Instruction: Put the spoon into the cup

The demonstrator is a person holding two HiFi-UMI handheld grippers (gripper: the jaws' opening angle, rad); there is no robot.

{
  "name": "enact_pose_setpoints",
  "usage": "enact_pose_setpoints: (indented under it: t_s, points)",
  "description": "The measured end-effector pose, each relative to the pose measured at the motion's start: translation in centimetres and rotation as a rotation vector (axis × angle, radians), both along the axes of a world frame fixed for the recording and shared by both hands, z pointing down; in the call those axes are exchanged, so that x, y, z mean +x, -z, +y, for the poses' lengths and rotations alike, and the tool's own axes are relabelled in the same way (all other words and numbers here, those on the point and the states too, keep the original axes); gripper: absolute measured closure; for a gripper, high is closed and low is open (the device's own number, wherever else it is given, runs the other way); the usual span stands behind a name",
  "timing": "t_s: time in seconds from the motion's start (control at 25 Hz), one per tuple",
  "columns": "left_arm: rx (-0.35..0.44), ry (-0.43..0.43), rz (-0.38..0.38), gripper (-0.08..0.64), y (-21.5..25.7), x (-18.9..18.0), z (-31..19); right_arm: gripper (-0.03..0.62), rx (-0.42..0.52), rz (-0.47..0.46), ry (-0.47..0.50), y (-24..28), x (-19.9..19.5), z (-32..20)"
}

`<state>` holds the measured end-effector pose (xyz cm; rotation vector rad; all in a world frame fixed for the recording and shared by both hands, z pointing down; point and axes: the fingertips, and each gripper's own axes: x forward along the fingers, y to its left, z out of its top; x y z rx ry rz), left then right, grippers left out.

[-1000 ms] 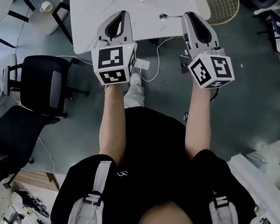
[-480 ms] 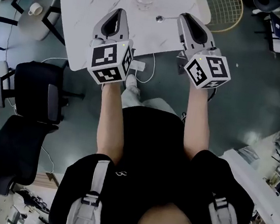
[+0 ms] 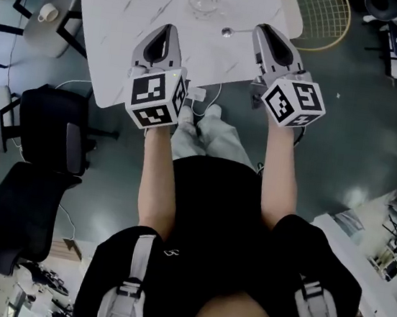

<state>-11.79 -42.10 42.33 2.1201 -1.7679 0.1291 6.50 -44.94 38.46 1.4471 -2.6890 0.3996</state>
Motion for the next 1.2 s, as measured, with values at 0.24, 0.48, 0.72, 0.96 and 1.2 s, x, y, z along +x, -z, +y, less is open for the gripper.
enact_pose_setpoints:
  t_s: [0.24,0.48,0.72,0.96,1.2]
  points:
    - [-0.021,0.074,-0.009,0.546,-0.8,-1.9,-0.5,0.538,0.005,-0.011,0.044,-0.4,-1.4,-3.5]
    - [-0.049,0.076,-0.006,0.546,-1.9,-1.0,-0.2,0.538,0.020,0.014,0.110,-1.4,-3.4,-7.6]
    - [-0.074,0.100,-0.017,0.546,-2.8,-0.8,0.3,0.538,-0.026,0.091,0.211,-5.4,-6.3,-10.7]
    - [-0.096,0.156,-0.009,0.546,-3.7,-2.3,1.0,0.538,-0.084,0.127,0.261,-9.2,-8.1,-12.0]
    - [-0.117,0.195,-0.015,0.546,-4.4,-3.4,1.9,0.538,-0.139,0.162,0.285,-12.6,-9.3,-12.3]
